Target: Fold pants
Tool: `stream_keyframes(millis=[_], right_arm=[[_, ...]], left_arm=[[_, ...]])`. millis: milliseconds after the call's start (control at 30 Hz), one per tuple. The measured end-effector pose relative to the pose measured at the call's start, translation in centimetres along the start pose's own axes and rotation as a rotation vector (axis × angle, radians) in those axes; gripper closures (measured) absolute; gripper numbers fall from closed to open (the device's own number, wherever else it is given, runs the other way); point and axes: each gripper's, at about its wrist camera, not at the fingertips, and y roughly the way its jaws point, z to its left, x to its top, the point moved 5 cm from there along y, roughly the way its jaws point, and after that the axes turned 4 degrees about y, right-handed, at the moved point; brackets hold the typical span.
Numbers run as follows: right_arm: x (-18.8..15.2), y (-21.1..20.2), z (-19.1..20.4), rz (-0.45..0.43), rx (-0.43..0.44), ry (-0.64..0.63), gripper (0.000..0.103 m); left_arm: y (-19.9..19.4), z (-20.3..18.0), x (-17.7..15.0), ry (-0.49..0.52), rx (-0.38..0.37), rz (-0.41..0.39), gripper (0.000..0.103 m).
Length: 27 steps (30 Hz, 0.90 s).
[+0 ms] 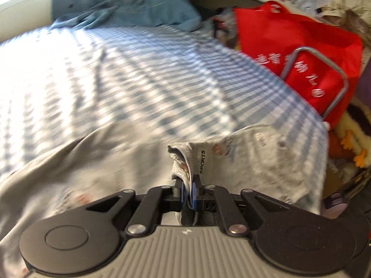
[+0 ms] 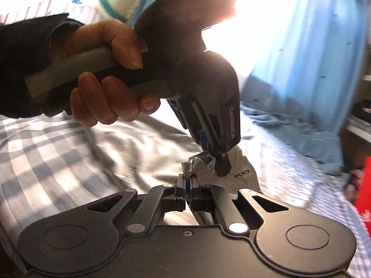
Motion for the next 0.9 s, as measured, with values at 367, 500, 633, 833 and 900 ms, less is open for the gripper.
stream_keyframes(millis=[367,500,633,833,900], right_arm=[[-0.7,3.9,3.9,0.086,0.082,-0.001,0.098],[-0.9,3.0,4.2,0.05,0.089,-0.009,0.068],[-2.3,0.2,1.7,0.001,-0.068,-0.119,0.032],[-5.4,-1.7,-11.1,0.066,-0.417,-0.01,0.007],[-6.8,-0.3,-15.1,0.11,-0.408,0.086,0.007]], left_arm=[[1.0,5.2,-3.6,-0.072,0.05,-0.002,0.064],[-0.9,6.1,-3.9,-0.106,0.12,-0.065,0.035],[-2.2,6.8,-3.6,-0.148,0.241,-0.145,0.018],[0.9,3.0,-2.8,-0.089,0.326,-0.157,0.015],[2.6,2.4,-3.1,-0.039,0.447,-0.111,0.014]])
